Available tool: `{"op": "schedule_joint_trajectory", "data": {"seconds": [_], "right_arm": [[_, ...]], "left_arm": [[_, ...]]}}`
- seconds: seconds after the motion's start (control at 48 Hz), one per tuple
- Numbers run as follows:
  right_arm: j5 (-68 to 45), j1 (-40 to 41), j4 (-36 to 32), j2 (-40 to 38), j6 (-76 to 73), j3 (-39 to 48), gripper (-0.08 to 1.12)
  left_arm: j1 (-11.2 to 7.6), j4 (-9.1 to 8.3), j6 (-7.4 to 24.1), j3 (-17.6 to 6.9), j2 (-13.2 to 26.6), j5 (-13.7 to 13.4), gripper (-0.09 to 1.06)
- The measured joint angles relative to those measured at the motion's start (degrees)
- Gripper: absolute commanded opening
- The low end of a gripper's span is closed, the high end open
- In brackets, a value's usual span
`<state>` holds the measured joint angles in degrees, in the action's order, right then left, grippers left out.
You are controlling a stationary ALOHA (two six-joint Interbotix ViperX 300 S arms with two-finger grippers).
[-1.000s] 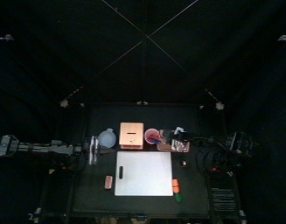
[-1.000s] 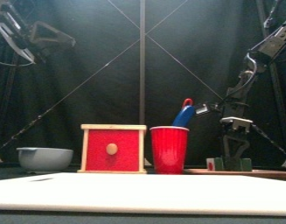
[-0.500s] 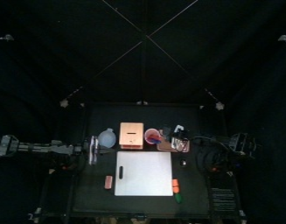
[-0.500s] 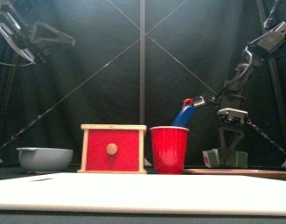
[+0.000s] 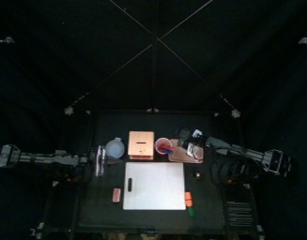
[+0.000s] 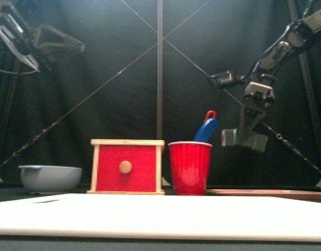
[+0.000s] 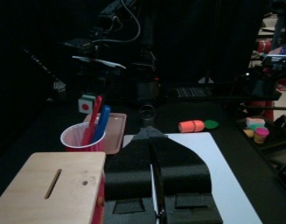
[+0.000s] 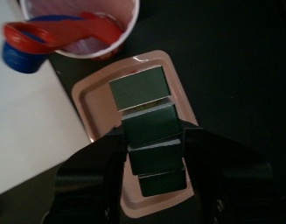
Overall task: Place sushi on board then cut the sushi with the knife then place the pieces on the plate
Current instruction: Place the sushi on the board
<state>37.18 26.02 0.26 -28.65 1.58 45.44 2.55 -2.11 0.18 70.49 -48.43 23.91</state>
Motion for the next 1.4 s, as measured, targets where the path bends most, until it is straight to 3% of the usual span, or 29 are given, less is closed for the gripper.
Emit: {"op": "schedule_joint_trajectory", "data": {"seconds": [0.229, 0.438, 0.729, 0.979, 1.396], "right_arm": [[0.8, -7.3, 6.6, -4.1, -2.7, 0.0, 0.61], [-4.2, -15.5, 8.5, -3.5, -7.8, 0.1, 0.61], [-14.7, -24.8, 8.5, 3.6, -13.3, -0.9, 0.61], [-16.5, -28.7, 8.5, 12.6, -13.1, -5.7, 0.61], [-6.2, -34.2, -6.5, 24.2, -11.9, -17.0, 0.61]], "left_arm": [[0.09, 0.0, 0.1, 0.0, 0.0, 0.0, -0.03], [0.18, 0.0, 0.1, -0.1, 0.0, 0.0, -0.02], [0.26, 0.0, 0.0, 0.0, 0.0, 0.0, -0.02], [0.53, 0.09, 0.0, -0.1, 0.0, 0.0, -0.02], [0.7, 0.0, -0.2, 0.6, 0.0, 0.0, -0.02]]}}
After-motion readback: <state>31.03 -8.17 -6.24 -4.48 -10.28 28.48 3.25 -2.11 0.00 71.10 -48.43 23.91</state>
